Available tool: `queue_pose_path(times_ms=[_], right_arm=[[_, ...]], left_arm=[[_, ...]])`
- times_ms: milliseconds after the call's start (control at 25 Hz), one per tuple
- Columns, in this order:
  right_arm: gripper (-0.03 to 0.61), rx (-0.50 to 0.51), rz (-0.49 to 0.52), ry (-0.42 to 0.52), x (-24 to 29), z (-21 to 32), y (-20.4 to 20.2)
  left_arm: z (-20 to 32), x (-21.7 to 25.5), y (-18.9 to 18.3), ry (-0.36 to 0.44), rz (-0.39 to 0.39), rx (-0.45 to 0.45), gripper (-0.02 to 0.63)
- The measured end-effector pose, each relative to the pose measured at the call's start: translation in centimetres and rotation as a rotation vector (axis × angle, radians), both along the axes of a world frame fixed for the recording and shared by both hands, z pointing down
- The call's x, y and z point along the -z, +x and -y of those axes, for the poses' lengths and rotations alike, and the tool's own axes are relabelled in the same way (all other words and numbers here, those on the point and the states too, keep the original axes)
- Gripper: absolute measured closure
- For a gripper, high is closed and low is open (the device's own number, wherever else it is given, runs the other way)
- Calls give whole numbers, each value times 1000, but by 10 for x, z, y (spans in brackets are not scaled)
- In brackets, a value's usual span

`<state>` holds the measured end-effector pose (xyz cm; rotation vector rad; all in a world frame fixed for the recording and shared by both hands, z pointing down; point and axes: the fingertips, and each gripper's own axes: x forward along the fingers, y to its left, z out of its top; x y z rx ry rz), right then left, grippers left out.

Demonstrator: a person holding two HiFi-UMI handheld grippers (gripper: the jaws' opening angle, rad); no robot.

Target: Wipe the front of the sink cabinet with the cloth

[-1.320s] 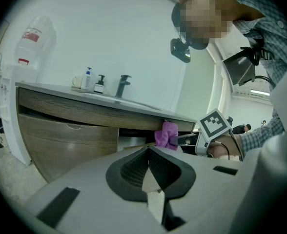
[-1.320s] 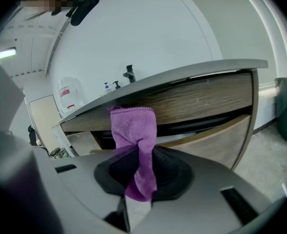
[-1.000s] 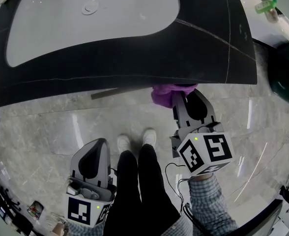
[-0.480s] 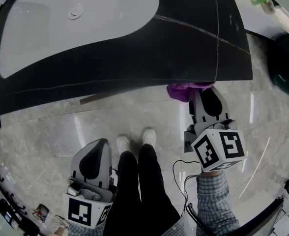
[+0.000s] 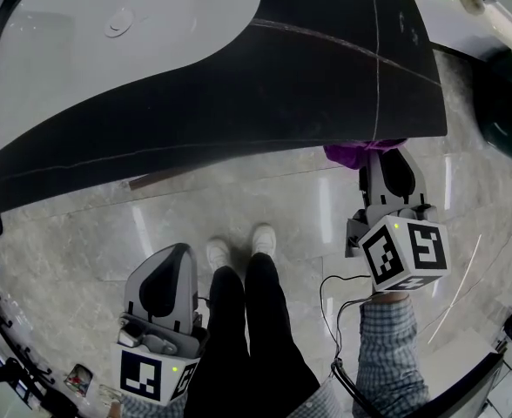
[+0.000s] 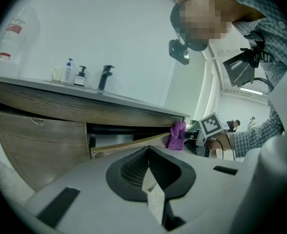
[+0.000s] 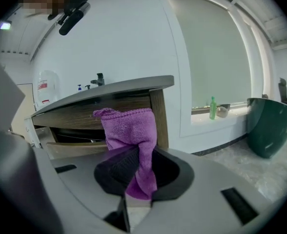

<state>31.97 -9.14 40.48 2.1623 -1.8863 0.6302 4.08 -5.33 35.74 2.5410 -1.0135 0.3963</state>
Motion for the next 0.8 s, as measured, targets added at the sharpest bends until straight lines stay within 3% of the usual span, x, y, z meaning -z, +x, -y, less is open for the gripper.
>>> queue_pose_path(times_ms=[440,800], right_arm=[[503,-61,-61,-23,-22,-6,25],[505,-97,-48,39,-24,-5,20]], left_arm=[[1,-3,2,6,5,-17,603],[1,-4,-9,8,-10,3,603]])
